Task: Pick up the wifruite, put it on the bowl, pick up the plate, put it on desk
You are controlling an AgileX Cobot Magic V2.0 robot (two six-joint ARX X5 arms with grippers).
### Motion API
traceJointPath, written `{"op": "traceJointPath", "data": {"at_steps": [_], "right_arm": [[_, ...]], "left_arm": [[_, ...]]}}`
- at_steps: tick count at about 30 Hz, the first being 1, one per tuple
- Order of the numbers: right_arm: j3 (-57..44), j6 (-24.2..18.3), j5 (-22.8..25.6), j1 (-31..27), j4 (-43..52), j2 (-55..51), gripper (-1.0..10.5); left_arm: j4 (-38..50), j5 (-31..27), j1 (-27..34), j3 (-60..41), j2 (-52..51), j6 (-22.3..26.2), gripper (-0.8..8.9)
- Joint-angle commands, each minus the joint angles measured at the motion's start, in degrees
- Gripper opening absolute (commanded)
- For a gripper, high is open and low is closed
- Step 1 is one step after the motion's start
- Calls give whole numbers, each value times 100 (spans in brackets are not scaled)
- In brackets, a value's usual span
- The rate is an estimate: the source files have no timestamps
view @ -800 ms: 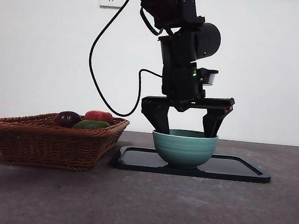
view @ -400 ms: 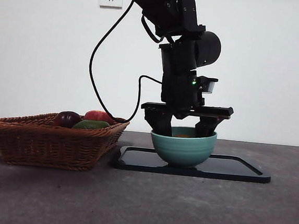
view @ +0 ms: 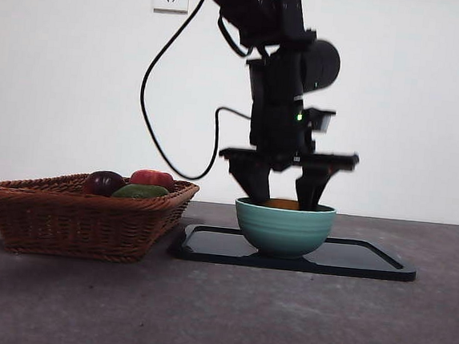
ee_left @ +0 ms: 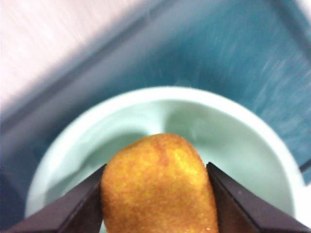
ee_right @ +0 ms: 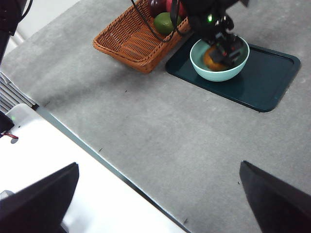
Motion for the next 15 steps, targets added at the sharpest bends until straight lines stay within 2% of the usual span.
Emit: {"op": "traceJointPath", "data": {"at_steps": [1, 8, 15], "right_arm": [[63, 72, -20, 26, 144, 11, 629], [63, 72, -17, 26, 146, 11, 629], [63, 50, -17, 26, 149, 11, 629]], "left_arm": [[-345, -26, 0, 629, 170, 72, 214], [-1547, -24, 15, 1749, 116, 20, 214], [-2234, -22, 105, 1797, -452, -50, 214]]}}
